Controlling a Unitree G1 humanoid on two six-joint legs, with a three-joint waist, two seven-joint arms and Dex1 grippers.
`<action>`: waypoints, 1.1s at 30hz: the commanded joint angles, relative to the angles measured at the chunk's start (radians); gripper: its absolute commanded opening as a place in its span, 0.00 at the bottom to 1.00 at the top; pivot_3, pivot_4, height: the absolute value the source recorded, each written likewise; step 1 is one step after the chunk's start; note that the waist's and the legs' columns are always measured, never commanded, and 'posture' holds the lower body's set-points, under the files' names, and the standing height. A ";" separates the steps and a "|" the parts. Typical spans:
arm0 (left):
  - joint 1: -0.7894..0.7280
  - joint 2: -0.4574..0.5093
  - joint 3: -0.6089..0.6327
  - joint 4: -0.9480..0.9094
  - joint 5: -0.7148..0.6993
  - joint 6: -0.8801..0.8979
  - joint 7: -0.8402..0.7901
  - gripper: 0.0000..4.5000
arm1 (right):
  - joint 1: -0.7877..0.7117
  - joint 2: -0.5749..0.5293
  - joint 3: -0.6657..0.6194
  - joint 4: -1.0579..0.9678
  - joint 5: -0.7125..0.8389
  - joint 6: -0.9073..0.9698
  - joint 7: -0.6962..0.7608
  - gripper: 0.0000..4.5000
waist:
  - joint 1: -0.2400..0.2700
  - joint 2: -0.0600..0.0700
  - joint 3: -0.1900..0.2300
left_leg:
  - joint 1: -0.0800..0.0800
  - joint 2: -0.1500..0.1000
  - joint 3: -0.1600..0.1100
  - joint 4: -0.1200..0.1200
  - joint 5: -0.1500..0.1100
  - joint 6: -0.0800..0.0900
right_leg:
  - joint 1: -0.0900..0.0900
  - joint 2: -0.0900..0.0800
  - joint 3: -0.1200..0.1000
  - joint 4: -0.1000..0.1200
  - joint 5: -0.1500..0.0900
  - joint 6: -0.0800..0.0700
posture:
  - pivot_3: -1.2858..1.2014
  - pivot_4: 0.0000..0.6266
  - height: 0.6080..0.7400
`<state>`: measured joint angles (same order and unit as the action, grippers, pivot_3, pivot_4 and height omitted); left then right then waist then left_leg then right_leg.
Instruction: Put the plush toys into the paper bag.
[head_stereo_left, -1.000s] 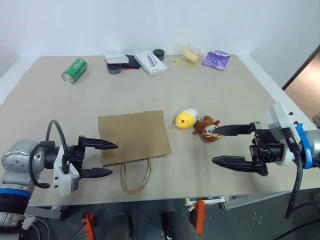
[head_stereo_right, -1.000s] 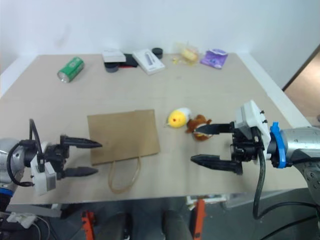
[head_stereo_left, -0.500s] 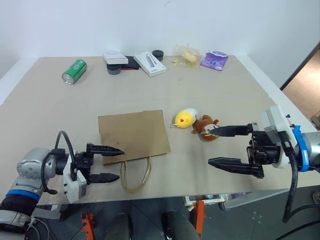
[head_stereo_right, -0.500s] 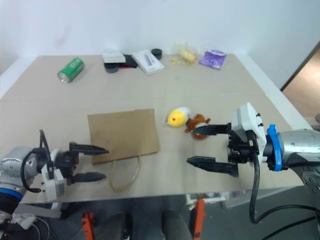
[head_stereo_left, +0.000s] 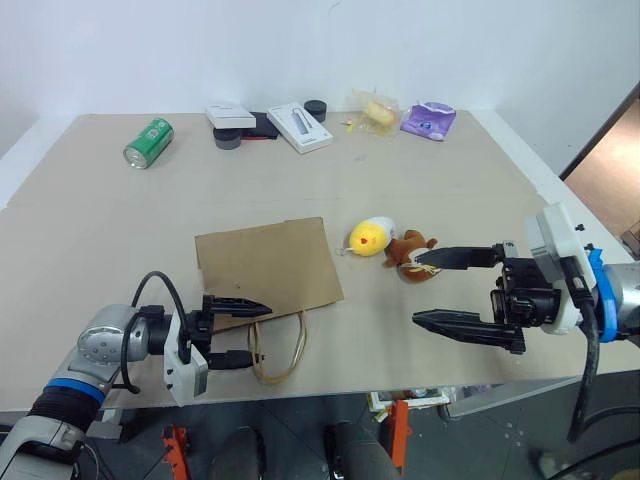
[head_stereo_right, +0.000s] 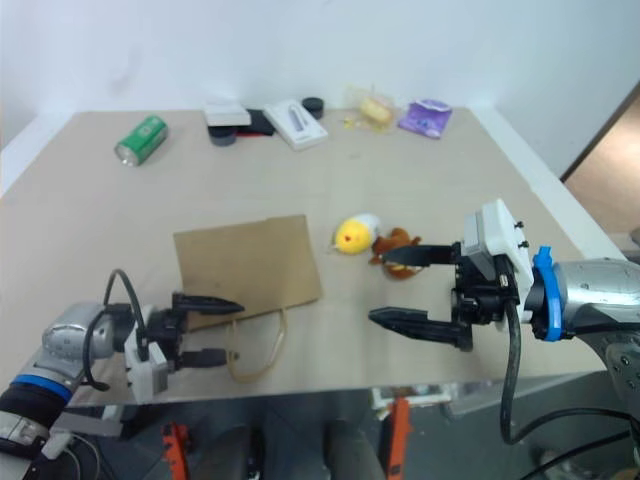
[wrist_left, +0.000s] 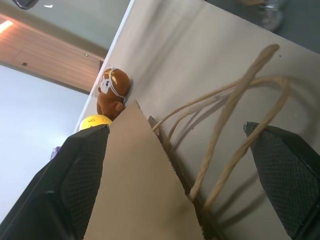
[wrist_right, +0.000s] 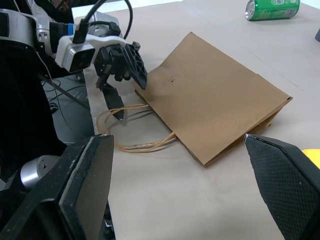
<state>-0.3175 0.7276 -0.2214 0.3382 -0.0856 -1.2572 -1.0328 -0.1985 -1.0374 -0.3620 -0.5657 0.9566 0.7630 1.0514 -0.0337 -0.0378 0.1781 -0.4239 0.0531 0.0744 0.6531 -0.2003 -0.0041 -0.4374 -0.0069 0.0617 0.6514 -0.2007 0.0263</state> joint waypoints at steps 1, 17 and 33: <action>0.011 0.054 -0.017 -0.047 -0.017 -0.002 0.028 0.99 | 0.002 -0.021 -0.052 -0.027 0.026 0.002 -0.004 1.00 | 0.000 0.000 0.000 | 0.000 0.000 0.000 0.000 0.000 0.000 | 0.000 0.000 0.000 0.000 0.000 0.000 | 0.52 0.24 1.00; -0.022 0.177 -0.132 -0.101 -0.122 0.022 0.052 0.99 | 0.000 -0.015 -0.040 -0.041 0.043 0.001 -0.027 1.00 | 0.000 0.001 0.000 | 0.000 0.005 0.005 0.000 0.000 0.000 | -0.001 0.000 0.001 -0.001 -0.001 -0.004 | 0.52 0.24 1.00; -0.004 0.202 -0.167 -0.143 -0.142 0.014 0.025 0.99 | 0.013 -0.022 -0.052 -0.052 0.053 0.001 -0.043 1.00 | 0.000 0.001 0.000 | 0.000 0.005 0.005 0.000 0.000 0.000 | -0.001 0.001 0.001 -0.001 -0.001 -0.005 | 0.52 0.24 1.00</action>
<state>-0.3246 0.9047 -0.3870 0.2166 -0.2051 -1.2172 -1.0048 -0.1800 -1.0413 -0.3707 -0.5915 0.9952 0.7673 1.0149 -0.0333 -0.0370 0.1776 -0.4235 0.0579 0.0796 0.6530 -0.2002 -0.0039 -0.4384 -0.0052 0.0624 0.6509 -0.2017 0.0216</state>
